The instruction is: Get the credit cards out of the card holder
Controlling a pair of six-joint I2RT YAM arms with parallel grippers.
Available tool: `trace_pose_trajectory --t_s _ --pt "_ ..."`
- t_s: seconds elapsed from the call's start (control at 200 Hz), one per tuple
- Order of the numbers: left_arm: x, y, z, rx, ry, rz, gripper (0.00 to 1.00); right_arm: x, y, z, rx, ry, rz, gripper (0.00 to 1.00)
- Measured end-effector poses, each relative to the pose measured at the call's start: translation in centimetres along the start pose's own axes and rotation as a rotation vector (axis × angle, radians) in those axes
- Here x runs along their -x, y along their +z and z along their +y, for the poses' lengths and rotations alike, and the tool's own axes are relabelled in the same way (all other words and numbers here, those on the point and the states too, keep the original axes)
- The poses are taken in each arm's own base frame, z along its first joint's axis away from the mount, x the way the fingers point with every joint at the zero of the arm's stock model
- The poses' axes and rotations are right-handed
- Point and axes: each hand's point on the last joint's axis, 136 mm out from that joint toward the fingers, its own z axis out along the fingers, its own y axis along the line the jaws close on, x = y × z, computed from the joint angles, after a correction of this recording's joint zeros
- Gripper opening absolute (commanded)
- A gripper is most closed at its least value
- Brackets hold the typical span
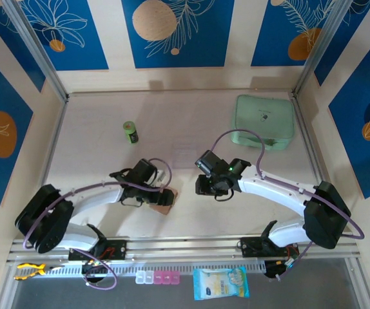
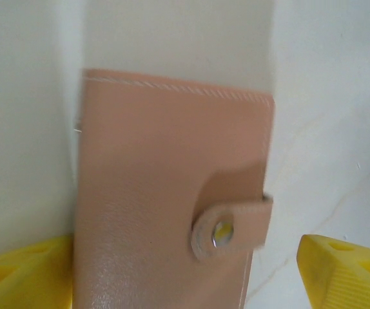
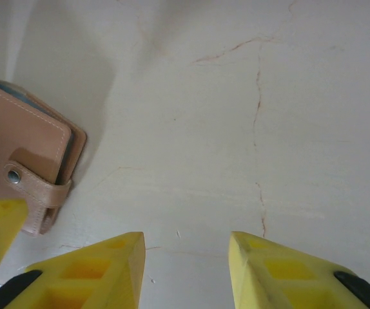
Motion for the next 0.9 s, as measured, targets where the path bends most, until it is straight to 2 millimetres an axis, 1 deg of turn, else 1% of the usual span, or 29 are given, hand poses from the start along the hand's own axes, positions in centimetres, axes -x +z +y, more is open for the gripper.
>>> trace_pose_trajectory --t_s 0.065,0.15,0.28,0.405,0.555,0.675,0.8,0.9 --pt "-0.8 -0.1 -0.4 -0.009 -0.016 0.007 0.80 -0.1 0.0 0.0 0.000 -0.003 0.001 0.40" --pt "-1.3 -0.2 -1.1 -0.027 -0.035 0.001 0.76 -0.1 0.0 0.1 0.002 -0.005 0.001 0.40" --pt "-1.0 -0.2 -2.5 -0.073 -0.053 -0.025 0.68 -0.1 0.0 0.2 0.006 -0.007 -0.001 0.40" --pt "-0.6 0.3 -3.4 -0.108 -0.066 -0.033 0.65 -0.2 0.0 0.4 0.010 -0.010 0.000 0.40" --pt "-0.9 1.5 -4.0 -0.122 -0.076 -0.007 0.60 -0.2 0.1 0.4 0.009 -0.011 0.003 0.40" --pt "-0.8 1.8 -4.8 -0.147 -0.082 -0.010 0.57 -0.3 0.3 0.4 0.004 -0.012 0.008 0.39" --pt "-0.1 1.6 -5.1 -0.155 -0.105 -0.042 0.58 -0.6 0.7 0.6 0.004 -0.021 0.025 0.38" --pt "0.6 0.6 -5.2 -0.158 -0.117 -0.095 0.59 -0.9 1.1 1.1 -0.001 -0.040 0.042 0.37"
